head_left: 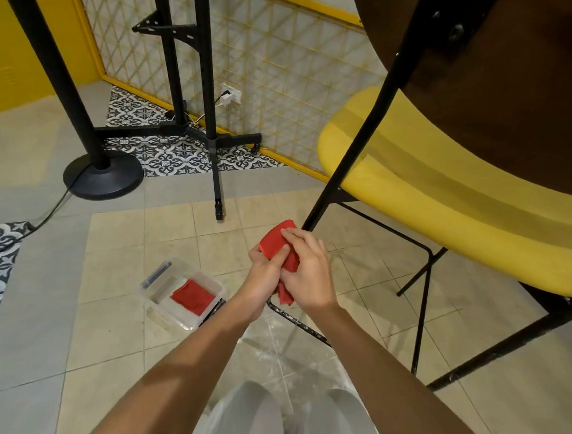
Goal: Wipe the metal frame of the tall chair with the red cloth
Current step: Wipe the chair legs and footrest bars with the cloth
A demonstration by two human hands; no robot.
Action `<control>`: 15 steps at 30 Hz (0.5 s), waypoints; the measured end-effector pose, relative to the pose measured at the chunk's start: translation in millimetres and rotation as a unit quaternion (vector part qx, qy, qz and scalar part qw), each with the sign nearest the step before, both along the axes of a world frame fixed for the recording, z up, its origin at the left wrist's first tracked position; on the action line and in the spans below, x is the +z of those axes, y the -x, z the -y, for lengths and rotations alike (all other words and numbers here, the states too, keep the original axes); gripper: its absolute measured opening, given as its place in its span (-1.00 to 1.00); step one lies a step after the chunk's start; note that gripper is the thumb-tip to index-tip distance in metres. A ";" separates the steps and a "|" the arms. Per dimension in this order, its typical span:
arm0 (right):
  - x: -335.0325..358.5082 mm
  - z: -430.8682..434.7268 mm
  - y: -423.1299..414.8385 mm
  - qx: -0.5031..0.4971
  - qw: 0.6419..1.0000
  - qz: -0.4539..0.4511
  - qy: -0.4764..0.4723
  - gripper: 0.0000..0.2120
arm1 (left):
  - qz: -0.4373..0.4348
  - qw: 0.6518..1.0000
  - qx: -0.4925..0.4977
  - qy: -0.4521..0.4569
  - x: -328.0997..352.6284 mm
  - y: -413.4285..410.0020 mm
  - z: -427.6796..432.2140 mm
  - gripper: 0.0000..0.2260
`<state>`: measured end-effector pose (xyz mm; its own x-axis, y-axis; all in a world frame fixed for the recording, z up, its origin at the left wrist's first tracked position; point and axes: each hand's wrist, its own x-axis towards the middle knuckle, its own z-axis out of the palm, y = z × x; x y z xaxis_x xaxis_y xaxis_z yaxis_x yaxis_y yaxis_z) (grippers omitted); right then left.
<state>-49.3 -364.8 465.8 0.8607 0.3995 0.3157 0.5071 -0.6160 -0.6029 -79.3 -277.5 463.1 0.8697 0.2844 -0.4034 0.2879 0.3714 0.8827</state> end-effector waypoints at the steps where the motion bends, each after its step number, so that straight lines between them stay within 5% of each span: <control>1: 2.0 0.6 1.0 0.023 0.999 -0.025 -0.026 -0.43 | 0.004 1.000 0.011 0.007 -0.1 -0.6 -1.3 -0.59; 5: 9.1 15.8 1.4 0.080 0.987 -0.099 -0.102 -0.45 | 0.010 0.998 0.055 0.007 3.7 -4.6 -1.8 -0.53; 10: 5.2 38.6 -5.6 -0.009 0.989 -0.076 -0.129 -0.74 | 0.043 0.990 0.089 -0.101 7.4 -10.1 -3.3 -0.56; 15: 1.7 41.2 -19.3 -0.082 0.977 -0.121 -0.152 -0.65 | 0.090 0.991 0.020 -0.098 6.9 -23.7 5.3 -0.71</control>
